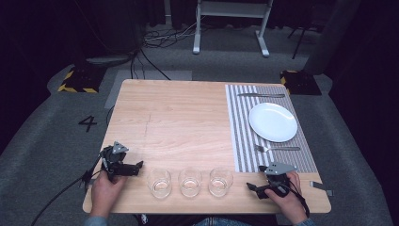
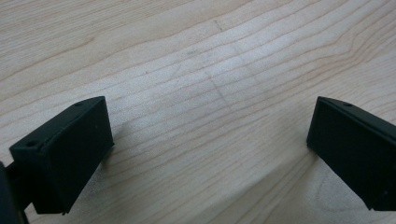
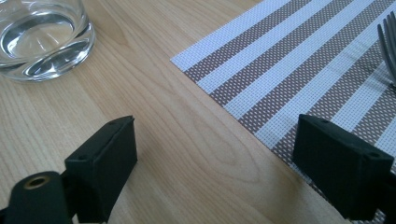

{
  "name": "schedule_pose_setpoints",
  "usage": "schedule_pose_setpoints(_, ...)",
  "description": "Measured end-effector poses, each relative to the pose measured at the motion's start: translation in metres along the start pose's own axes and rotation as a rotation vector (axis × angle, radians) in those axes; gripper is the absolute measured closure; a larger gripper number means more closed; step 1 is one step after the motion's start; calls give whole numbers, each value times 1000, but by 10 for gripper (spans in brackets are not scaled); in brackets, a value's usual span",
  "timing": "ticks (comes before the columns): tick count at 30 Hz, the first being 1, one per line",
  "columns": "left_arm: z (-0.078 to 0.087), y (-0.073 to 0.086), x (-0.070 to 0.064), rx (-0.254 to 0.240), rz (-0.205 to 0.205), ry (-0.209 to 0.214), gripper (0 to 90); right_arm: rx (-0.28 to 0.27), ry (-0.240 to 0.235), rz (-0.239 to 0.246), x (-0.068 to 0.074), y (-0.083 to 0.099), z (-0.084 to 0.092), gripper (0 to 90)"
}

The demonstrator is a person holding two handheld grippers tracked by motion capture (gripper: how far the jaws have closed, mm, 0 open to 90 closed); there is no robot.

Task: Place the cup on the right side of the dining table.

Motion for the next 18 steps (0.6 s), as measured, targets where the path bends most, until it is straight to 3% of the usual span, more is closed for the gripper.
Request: schedule_pose_setpoints(18, -1, -1, 1, 2, -4, 4, 4, -2, 1, 1, -1, 0, 0, 152)
Point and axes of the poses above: each handheld gripper's, and its own axes: z roughly backward along the jaws, y roughly out of its underside, x roughly to its left, the point moved 10 cm from there along -z, roughly forward along the jaws, and after that the axes turned 9 degrees about y, right-handed, at the moved point
